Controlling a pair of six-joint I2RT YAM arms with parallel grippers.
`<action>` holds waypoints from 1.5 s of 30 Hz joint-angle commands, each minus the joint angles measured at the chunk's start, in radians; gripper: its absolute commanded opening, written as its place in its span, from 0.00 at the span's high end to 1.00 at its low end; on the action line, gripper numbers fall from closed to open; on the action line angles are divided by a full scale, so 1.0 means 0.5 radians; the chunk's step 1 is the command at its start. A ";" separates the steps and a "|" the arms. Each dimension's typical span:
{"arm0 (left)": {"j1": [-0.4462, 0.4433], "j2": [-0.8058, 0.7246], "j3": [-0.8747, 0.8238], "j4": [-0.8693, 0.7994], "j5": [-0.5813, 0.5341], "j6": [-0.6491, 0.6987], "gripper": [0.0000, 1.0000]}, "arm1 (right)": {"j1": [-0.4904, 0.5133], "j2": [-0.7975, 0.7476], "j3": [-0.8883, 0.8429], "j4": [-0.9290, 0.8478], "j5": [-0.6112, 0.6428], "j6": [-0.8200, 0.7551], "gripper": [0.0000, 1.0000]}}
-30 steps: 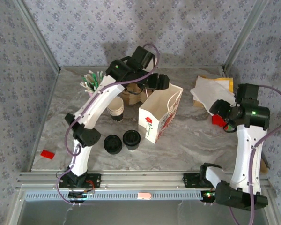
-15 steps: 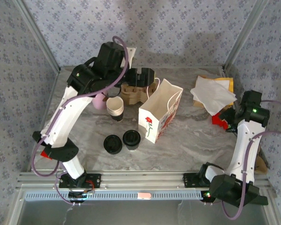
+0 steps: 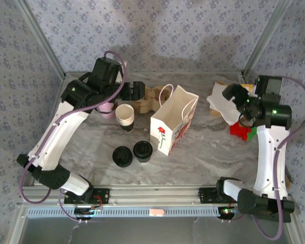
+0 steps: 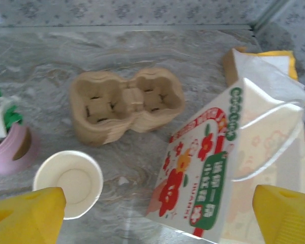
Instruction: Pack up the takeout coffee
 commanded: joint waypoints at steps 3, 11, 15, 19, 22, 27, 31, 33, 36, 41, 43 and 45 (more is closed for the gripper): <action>0.165 0.001 -0.086 -0.032 0.021 -0.109 0.15 | 0.285 0.099 0.433 -0.065 0.084 -0.242 0.16; 0.278 0.295 0.027 -0.016 0.135 -0.176 0.35 | 0.681 0.202 0.689 -0.027 0.082 -0.464 0.25; 0.339 0.536 0.180 -0.068 0.189 -0.228 0.42 | 0.922 0.305 0.823 0.025 0.050 -0.658 0.26; 0.369 0.781 0.375 -0.142 0.157 -0.236 0.43 | 1.126 0.491 1.044 -0.063 0.116 -0.837 0.24; 0.377 0.968 0.540 -0.216 0.123 -0.222 0.47 | 1.199 0.559 1.088 -0.055 0.142 -0.902 0.22; 0.388 1.200 0.740 -0.281 0.129 -0.210 0.55 | 1.234 0.579 1.044 0.006 0.160 -0.934 0.21; 0.403 1.362 0.902 -0.348 0.123 -0.204 0.57 | 1.239 0.575 1.013 0.018 0.162 -0.947 0.20; 0.412 1.424 0.969 -0.375 0.127 -0.207 0.57 | 1.242 0.566 0.992 0.020 0.163 -0.950 0.20; 0.422 1.488 1.026 -0.394 0.128 -0.208 0.57 | 1.242 0.544 0.956 0.024 0.165 -0.956 0.20; 0.443 1.525 1.017 -0.403 0.122 -0.209 0.56 | 1.242 0.506 0.900 0.027 0.181 -0.959 0.18; 0.449 1.535 1.008 -0.410 0.124 -0.205 0.56 | 1.242 0.488 0.878 0.031 0.189 -0.959 0.18; 0.452 1.533 0.992 -0.407 0.127 -0.201 0.55 | 1.242 0.480 0.866 0.034 0.195 -0.959 0.17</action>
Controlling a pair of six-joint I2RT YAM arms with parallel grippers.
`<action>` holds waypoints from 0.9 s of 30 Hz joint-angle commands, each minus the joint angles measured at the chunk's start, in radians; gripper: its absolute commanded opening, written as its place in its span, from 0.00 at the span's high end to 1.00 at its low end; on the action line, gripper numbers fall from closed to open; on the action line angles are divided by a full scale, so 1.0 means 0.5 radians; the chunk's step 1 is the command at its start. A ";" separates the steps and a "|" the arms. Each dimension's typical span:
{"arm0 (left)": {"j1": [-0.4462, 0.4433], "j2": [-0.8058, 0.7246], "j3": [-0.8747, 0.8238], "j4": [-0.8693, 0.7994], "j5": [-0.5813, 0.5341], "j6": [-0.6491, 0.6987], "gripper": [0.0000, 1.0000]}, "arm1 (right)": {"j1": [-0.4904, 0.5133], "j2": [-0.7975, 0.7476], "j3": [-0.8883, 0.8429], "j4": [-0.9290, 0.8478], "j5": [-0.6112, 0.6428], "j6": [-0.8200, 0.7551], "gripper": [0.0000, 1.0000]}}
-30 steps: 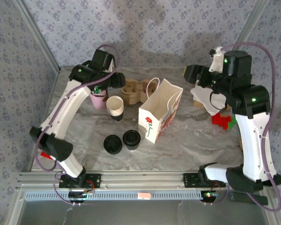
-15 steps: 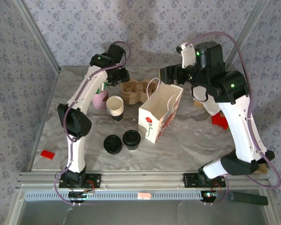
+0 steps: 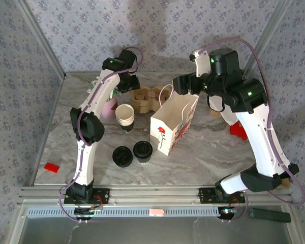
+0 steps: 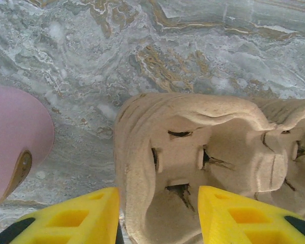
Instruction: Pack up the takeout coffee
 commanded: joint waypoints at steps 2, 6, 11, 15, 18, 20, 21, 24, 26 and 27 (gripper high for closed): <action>0.012 0.009 0.020 -0.051 0.004 0.004 0.55 | 0.012 -0.065 -0.022 0.025 0.038 -0.030 0.17; 0.010 -0.020 -0.055 -0.017 0.017 0.004 0.56 | 0.012 -0.065 -0.029 0.027 0.040 -0.027 0.17; 0.015 -0.027 -0.098 0.007 0.040 0.010 0.57 | 0.012 -0.064 -0.028 0.032 0.041 -0.021 0.17; 0.015 -0.028 -0.126 0.034 0.062 0.010 0.59 | 0.012 -0.064 -0.026 0.026 0.043 -0.017 0.17; 0.015 -0.036 -0.157 0.064 0.089 0.007 0.62 | 0.012 -0.064 -0.025 0.025 0.047 -0.018 0.17; 0.015 -0.042 -0.163 0.073 0.097 0.001 0.64 | 0.012 -0.065 -0.029 0.028 0.049 -0.018 0.17; 0.015 -0.046 -0.169 0.080 0.097 0.001 0.65 | 0.012 -0.066 -0.032 0.028 0.051 -0.018 0.17; 0.020 -0.056 -0.171 0.084 0.097 0.001 0.68 | 0.015 -0.061 -0.037 0.032 0.049 -0.015 0.17; 0.018 -0.063 -0.169 0.088 0.100 -0.002 0.69 | 0.015 -0.062 -0.041 0.035 0.051 -0.011 0.17; 0.018 -0.069 -0.168 0.087 0.103 -0.002 0.69 | 0.013 -0.060 -0.044 0.033 0.047 -0.008 0.17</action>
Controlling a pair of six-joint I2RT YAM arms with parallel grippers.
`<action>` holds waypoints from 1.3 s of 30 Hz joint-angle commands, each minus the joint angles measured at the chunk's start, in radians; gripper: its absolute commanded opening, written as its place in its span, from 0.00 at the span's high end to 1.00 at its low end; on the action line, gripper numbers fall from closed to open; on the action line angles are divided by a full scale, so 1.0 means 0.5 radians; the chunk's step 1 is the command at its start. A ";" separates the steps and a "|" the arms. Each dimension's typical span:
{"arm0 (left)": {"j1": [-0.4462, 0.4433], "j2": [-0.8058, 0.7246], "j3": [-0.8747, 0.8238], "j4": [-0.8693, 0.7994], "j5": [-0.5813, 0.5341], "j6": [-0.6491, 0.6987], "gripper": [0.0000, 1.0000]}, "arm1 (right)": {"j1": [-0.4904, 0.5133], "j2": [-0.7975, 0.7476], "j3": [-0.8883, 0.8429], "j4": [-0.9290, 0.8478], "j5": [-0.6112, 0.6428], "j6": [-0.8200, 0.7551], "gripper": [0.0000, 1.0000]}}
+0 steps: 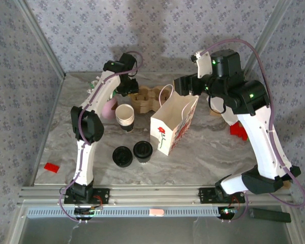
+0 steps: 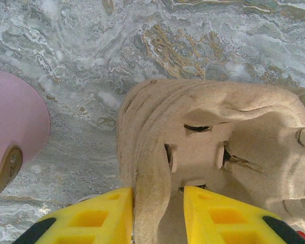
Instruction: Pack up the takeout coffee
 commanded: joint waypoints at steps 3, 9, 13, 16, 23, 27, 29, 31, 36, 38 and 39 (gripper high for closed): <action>0.006 -0.081 0.009 0.027 0.044 -0.003 0.69 | 0.018 -0.024 -0.019 0.035 0.022 -0.005 0.17; 0.008 -0.099 0.019 0.030 0.048 -0.002 0.72 | 0.024 -0.023 -0.019 0.048 0.022 0.004 0.17; 0.008 -0.114 0.021 0.030 0.052 -0.003 0.75 | 0.031 -0.022 -0.019 0.048 0.022 0.010 0.17; 0.010 -0.128 0.025 0.033 0.051 -0.003 0.76 | 0.038 -0.020 -0.019 0.048 0.025 0.018 0.17; 0.008 -0.137 0.088 -0.004 0.045 0.010 0.80 | 0.063 -0.019 -0.013 0.051 0.040 0.025 0.17; 0.008 -0.143 0.092 -0.010 0.044 0.013 0.84 | 0.079 -0.017 -0.003 0.051 0.050 0.025 0.17; 0.008 -0.146 0.092 -0.010 0.042 0.010 0.87 | 0.084 -0.017 0.003 0.051 0.059 0.025 0.17; 0.008 -0.146 0.094 -0.013 0.044 0.010 0.89 | 0.091 -0.015 0.006 0.048 0.065 0.025 0.17; 0.008 -0.152 0.104 -0.016 0.042 0.014 0.92 | 0.103 -0.015 0.012 0.048 0.074 0.028 0.17; 0.008 -0.154 0.116 -0.025 0.039 0.016 0.94 | 0.105 -0.014 0.015 0.048 0.075 0.028 0.17; 0.008 -0.152 0.123 -0.028 0.039 0.017 0.95 | 0.108 -0.009 0.015 0.045 0.077 0.028 0.17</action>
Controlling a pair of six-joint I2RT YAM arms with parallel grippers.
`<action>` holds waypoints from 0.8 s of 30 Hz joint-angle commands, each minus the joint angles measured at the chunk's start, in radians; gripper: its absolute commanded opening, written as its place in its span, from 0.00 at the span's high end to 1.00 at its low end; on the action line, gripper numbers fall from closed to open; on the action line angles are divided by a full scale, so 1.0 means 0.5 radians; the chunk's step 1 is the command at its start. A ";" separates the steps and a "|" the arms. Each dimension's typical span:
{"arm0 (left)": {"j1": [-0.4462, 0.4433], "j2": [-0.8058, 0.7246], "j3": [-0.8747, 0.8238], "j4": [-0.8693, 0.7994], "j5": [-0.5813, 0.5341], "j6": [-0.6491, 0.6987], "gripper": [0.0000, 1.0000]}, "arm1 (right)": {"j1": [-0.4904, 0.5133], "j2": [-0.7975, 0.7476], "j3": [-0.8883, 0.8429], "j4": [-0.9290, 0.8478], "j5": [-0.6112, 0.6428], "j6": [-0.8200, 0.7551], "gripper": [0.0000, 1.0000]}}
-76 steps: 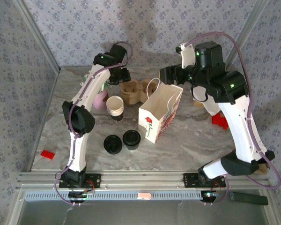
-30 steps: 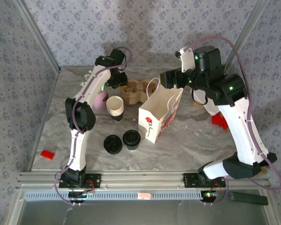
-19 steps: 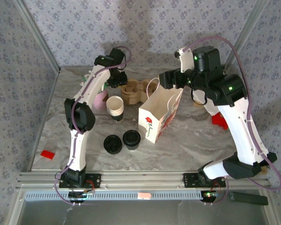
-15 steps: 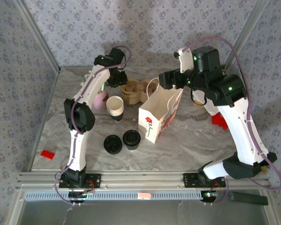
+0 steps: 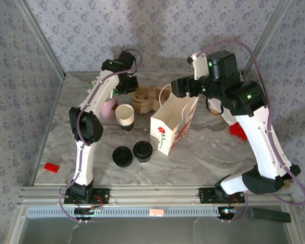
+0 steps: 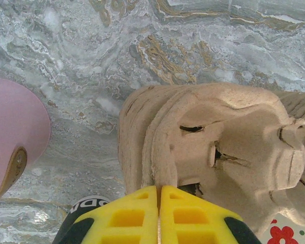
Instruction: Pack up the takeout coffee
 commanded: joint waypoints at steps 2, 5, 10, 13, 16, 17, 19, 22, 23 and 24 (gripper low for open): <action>0.007 -0.110 0.114 -0.041 0.038 0.014 0.99 | 0.021 -0.009 0.030 0.034 0.039 0.019 0.17; 0.007 -0.110 0.140 -0.052 0.035 0.014 1.00 | 0.028 -0.009 0.033 0.035 0.043 0.019 0.17; 0.004 -0.114 0.179 -0.065 0.049 0.004 1.00 | 0.039 -0.010 0.042 0.028 0.051 0.019 0.17; 0.001 -0.119 0.209 -0.068 0.052 -0.008 1.00 | 0.041 -0.012 0.043 0.023 0.054 0.019 0.17; -0.002 -0.119 0.231 -0.068 0.063 -0.028 1.00 | 0.048 -0.016 0.043 0.023 0.058 0.019 0.17; -0.002 -0.119 0.232 -0.065 0.069 -0.032 1.00 | 0.050 -0.016 0.043 0.024 0.059 0.019 0.17; -0.007 -0.123 0.231 -0.059 0.084 -0.047 1.00 | 0.057 -0.016 0.043 0.022 0.064 0.019 0.17; -0.015 -0.120 0.223 -0.041 0.100 -0.057 1.00 | 0.056 -0.019 0.043 0.019 0.069 0.016 0.17; -0.017 -0.114 0.222 -0.036 0.104 -0.060 1.00 | 0.059 -0.018 0.040 0.018 0.070 0.016 0.17; -0.018 -0.105 0.219 -0.038 0.104 -0.060 1.00 | 0.059 -0.018 0.040 0.021 0.072 0.016 0.17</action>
